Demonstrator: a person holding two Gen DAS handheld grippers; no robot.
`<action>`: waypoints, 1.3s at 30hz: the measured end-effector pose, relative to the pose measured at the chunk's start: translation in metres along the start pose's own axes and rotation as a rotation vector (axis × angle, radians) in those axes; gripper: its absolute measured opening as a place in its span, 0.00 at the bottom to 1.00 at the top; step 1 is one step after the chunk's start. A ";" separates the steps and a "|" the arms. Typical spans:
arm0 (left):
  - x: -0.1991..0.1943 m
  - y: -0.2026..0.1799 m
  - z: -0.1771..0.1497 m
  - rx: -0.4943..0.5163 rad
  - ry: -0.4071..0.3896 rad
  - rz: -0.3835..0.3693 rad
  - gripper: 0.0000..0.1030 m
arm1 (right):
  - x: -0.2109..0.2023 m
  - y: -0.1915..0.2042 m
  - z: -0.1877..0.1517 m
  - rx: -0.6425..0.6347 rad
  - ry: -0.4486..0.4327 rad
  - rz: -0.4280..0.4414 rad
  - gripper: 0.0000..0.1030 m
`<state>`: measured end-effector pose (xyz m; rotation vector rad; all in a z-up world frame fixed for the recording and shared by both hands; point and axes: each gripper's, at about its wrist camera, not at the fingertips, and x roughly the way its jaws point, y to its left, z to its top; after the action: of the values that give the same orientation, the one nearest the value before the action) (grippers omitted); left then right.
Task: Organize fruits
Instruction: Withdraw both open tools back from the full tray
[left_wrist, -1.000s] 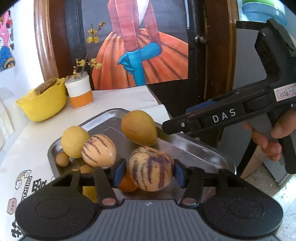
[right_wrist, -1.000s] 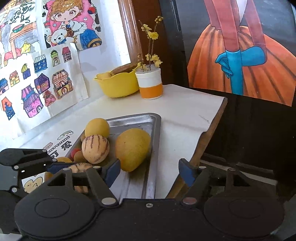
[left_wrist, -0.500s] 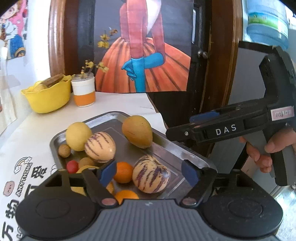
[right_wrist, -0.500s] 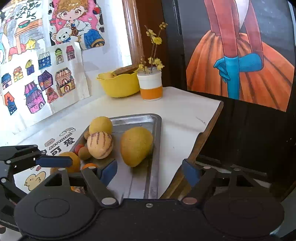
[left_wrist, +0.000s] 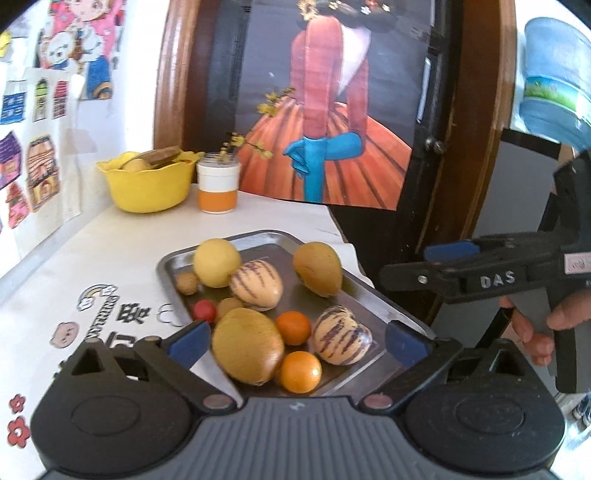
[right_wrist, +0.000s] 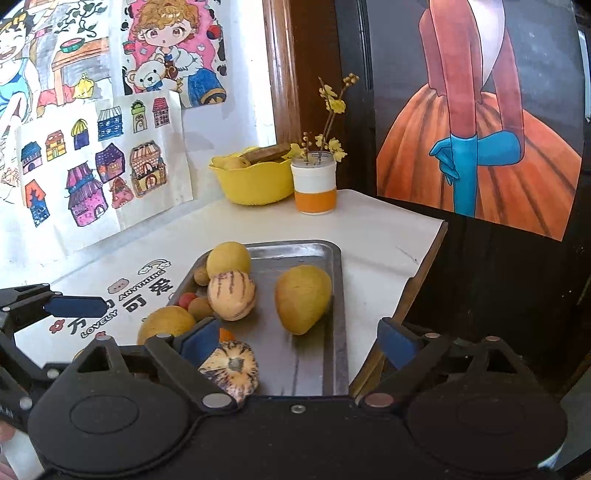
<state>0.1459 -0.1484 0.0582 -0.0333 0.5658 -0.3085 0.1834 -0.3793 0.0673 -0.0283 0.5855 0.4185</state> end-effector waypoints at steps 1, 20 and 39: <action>-0.004 0.003 0.000 -0.008 -0.006 0.006 0.99 | -0.002 0.002 0.000 0.001 -0.003 -0.002 0.93; -0.061 0.058 -0.025 -0.187 -0.054 0.087 0.99 | -0.048 0.076 -0.021 -0.056 -0.059 -0.058 0.99; -0.117 0.079 -0.061 -0.185 -0.192 0.197 0.99 | -0.099 0.156 -0.075 -0.028 -0.243 -0.183 0.99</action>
<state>0.0417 -0.0351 0.0585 -0.1827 0.4018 -0.0593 0.0079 -0.2840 0.0725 -0.0569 0.3341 0.2474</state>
